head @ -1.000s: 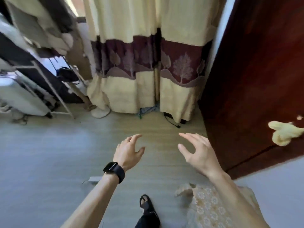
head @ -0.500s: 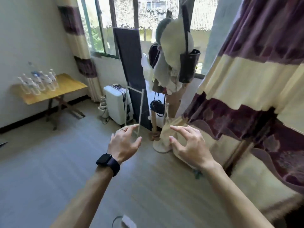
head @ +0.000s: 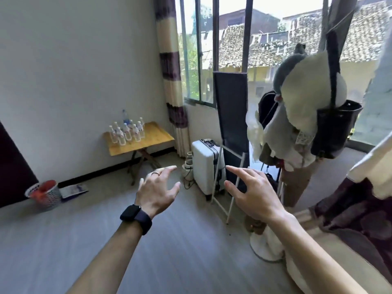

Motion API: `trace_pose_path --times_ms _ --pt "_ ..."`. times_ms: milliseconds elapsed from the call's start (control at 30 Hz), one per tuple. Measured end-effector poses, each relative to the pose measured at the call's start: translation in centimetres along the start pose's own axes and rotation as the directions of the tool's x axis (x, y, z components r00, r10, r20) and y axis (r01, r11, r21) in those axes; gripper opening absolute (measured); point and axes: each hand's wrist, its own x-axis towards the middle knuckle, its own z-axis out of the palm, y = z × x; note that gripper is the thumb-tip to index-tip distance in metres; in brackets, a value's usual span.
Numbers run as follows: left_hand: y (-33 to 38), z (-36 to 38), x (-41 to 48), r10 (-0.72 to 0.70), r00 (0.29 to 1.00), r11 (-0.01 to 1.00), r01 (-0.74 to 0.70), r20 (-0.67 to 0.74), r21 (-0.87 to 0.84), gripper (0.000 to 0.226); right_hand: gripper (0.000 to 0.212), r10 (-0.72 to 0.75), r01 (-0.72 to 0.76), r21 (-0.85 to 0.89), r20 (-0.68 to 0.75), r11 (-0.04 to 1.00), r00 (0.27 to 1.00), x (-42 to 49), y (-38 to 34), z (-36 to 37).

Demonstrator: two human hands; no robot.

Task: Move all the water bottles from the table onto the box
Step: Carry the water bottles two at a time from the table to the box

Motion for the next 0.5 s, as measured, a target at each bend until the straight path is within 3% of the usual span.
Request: trace_pose_path --times_ms 233,500 --pt "-0.4 2.4 8.3 -0.177 0.981 0.981 0.183 -0.08 0.068 0.05 0.05 -0.157 0.15 0.082 0.078 0.985 0.985 12.9 4.2 2.0" --pt "-4.2 3.3 15.8 -0.291 0.946 0.945 0.307 -0.142 0.113 0.05 0.051 -0.302 0.275 0.186 0.138 0.943 0.943 25.0 4.0 8.0"
